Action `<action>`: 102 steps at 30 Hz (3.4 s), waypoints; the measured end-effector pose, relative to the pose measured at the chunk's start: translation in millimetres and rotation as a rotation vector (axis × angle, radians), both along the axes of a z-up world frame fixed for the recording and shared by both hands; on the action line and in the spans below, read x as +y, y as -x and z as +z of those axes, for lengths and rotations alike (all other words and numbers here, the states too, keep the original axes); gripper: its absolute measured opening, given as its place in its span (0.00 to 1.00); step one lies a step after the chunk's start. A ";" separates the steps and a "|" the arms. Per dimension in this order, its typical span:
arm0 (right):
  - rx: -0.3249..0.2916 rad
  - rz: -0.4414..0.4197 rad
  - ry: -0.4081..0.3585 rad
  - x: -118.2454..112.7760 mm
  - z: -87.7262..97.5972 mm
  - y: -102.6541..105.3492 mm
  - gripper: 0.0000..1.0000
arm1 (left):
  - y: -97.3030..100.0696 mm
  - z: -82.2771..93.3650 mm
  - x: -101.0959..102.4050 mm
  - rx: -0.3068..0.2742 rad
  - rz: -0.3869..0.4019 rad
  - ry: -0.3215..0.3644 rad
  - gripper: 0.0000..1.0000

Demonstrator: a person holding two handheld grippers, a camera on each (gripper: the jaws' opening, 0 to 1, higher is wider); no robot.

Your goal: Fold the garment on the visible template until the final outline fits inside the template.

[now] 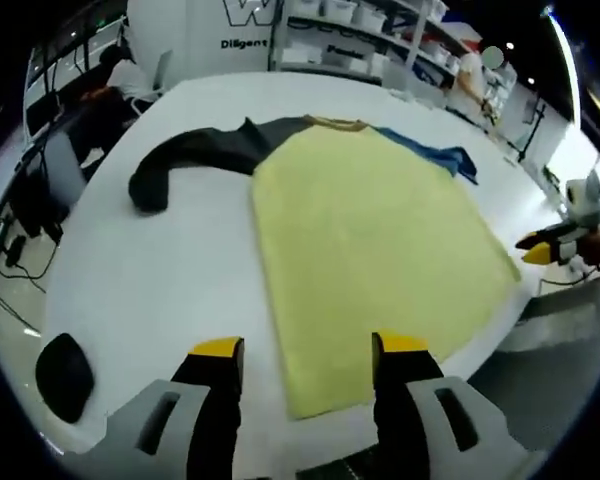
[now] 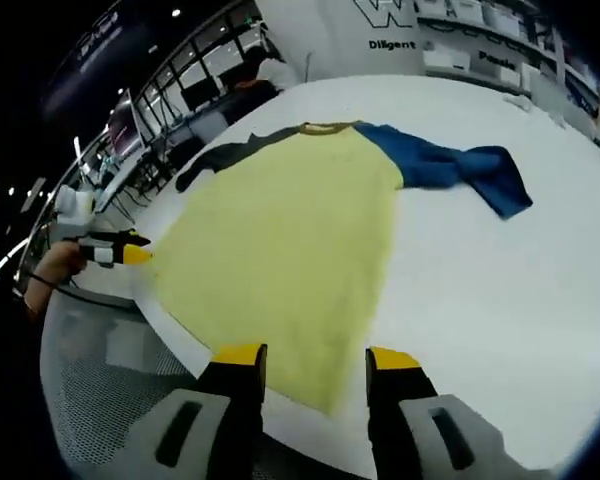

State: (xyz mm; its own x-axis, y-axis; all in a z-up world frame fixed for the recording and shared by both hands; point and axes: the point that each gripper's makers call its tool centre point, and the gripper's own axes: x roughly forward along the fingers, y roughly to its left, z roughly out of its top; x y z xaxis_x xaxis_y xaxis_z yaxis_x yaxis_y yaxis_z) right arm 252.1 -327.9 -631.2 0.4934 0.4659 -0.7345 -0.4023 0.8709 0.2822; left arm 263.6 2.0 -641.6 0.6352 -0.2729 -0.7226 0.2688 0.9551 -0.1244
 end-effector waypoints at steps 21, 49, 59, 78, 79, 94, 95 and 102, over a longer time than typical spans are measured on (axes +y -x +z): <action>-0.166 -0.231 -0.143 -64.5 39.4 -104.7 0.89 | -17.0 24.6 -15.0 -0.177 -0.068 -0.017 0.99; -0.093 -0.509 -0.011 -141.1 -29.3 -175.3 0.48 | -16.9 31.2 -23.0 -0.207 -0.070 0.013 0.99; -0.085 -0.618 0.105 -154.9 -36.3 -177.7 0.23 | -18.3 30.2 -20.1 -0.205 -0.061 0.027 0.99; -0.118 -0.566 0.323 -152.1 -41.5 -183.3 0.00 | -18.9 29.3 -20.8 -0.198 -0.061 0.043 0.98; -0.115 -0.565 0.317 -152.4 -41.4 -183.3 0.00 | -18.9 29.4 -20.7 -0.198 -0.061 0.042 0.98; -0.056 -0.489 0.393 -199.9 -45.3 -162.7 0.00 | -18.2 30.1 -21.4 -0.202 -0.067 0.043 0.97; -0.056 -0.481 0.412 -205.8 -45.6 -162.6 0.00 | -18.3 30.2 -21.6 -0.202 -0.067 0.043 0.97; -0.074 -0.438 0.472 -233.5 -38.6 -169.2 0.00 | -18.2 29.3 -21.5 -0.197 -0.067 0.041 0.97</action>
